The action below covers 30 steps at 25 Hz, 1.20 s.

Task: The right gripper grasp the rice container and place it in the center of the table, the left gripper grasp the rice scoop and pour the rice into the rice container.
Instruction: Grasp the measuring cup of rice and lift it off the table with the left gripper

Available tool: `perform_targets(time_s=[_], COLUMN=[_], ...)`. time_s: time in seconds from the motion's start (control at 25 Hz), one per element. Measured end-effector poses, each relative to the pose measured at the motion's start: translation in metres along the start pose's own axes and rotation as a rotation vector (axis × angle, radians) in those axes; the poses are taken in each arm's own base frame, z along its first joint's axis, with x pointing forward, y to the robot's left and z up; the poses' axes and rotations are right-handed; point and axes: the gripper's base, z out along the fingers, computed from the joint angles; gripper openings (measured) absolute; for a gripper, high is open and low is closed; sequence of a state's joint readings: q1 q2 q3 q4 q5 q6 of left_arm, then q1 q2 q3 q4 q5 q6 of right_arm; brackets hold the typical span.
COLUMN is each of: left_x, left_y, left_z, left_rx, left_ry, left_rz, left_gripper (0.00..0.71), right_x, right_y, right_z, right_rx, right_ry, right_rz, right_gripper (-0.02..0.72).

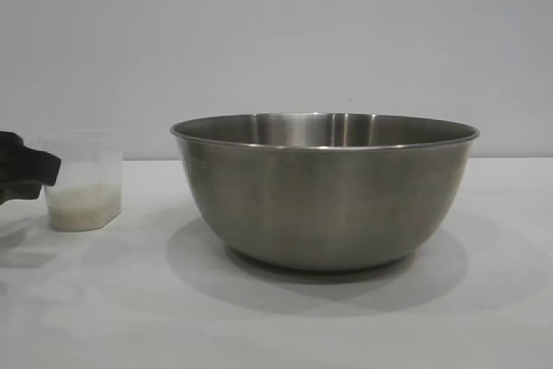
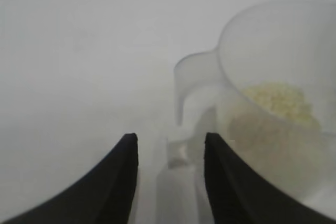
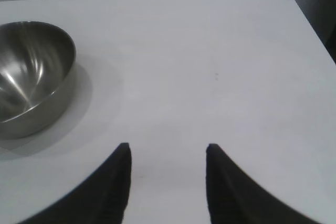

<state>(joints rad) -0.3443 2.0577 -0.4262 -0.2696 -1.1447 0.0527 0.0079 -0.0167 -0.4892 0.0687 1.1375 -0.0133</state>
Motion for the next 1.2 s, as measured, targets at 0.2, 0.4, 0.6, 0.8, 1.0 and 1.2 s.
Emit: perform_targets(time_s=[0.2, 0.4, 0.6, 0.8, 1.0, 1.2], left_x=[-0.004, -0.015, -0.024, -0.023, -0.037, -0.097], left_y=[-0.003, -0.007, -0.01, -0.01, -0.019, -0.034], left_z=[0.015, 0.026, 0.033, 0.033, 0.029, 0.015], left_rx=[-0.005, 0.0, -0.001, 0.001, 0.095, 0.165], left_ry=[-0.026, -0.079, -0.113, -0.113, -0.162, -0.427], left_rz=[0.023, 0.057, 0.094, 0.101, 0.221, 0.566], left_gripper=[0.237, 0.0, 0.0, 0.0, 0.0, 0.0], right_x=[0.0, 0.0, 0.0, 0.0, 0.0, 0.0], right_y=[0.0, 0.0, 0.0, 0.0, 0.0, 0.0], right_z=[0.0, 0.0, 0.0, 0.0, 0.0, 0.0], right_rx=[0.0, 0.0, 0.0, 0.0, 0.0, 0.0], right_ry=[0.0, 0.0, 0.0, 0.0, 0.0, 0.0], right_rz=[0.0, 0.0, 0.0, 0.0, 0.0, 0.0], right_gripper=[0.322, 0.322, 0.322, 0.322, 0.322, 0.322])
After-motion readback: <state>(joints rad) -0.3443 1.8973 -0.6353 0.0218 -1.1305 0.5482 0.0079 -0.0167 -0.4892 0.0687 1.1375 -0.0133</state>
